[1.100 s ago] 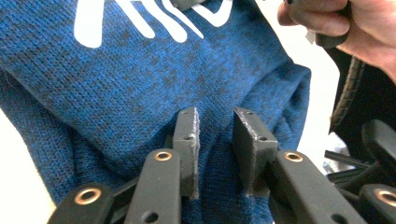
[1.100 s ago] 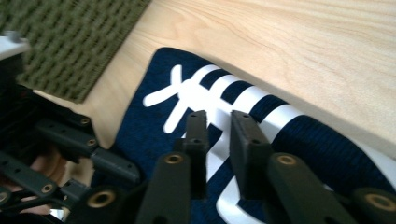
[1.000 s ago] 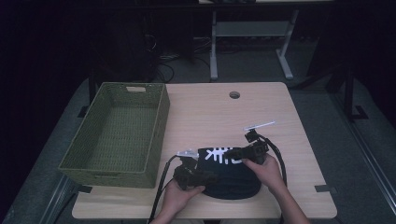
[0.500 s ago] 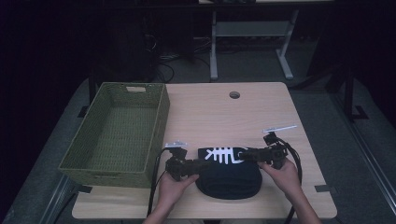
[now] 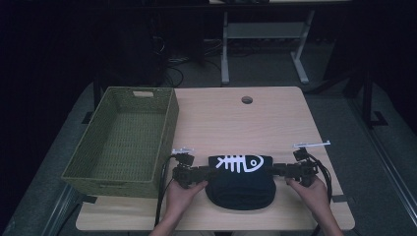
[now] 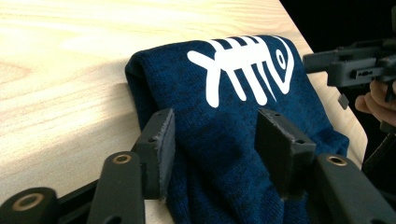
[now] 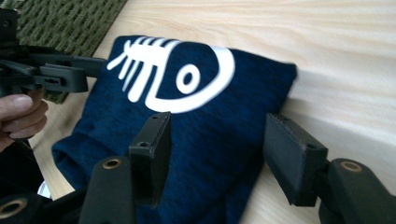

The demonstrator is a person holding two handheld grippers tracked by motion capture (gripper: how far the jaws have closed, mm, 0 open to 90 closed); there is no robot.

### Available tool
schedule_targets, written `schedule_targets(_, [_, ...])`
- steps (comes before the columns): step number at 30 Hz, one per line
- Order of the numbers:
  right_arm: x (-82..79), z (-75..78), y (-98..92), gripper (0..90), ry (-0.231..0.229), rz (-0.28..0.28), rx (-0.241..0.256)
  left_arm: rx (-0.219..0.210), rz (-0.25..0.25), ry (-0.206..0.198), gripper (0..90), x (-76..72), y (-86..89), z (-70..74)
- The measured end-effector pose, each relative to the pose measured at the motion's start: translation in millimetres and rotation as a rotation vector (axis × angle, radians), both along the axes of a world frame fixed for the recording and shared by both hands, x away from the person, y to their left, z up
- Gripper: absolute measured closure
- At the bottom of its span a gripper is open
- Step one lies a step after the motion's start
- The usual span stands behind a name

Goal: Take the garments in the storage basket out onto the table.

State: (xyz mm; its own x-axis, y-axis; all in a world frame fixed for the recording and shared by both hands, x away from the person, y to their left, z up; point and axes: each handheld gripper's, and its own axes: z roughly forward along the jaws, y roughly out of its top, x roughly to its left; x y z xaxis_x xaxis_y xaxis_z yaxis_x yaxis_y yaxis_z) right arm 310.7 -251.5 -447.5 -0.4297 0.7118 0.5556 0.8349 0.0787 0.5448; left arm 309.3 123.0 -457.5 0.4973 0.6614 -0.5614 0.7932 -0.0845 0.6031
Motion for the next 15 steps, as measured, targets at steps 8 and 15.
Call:
schedule_targets(8, [-7.1,-16.2,-3.8,41.8,0.043,-0.015,0.010,0.022,0.013,0.042,42.0,3.1,-2.0,-8.9])
schedule_targets(15, [-7.3,-23.6,3.6,51.0,0.049,-0.009,-0.013,0.013,0.014,0.054,45.3,2.5,-1.9,-12.9])
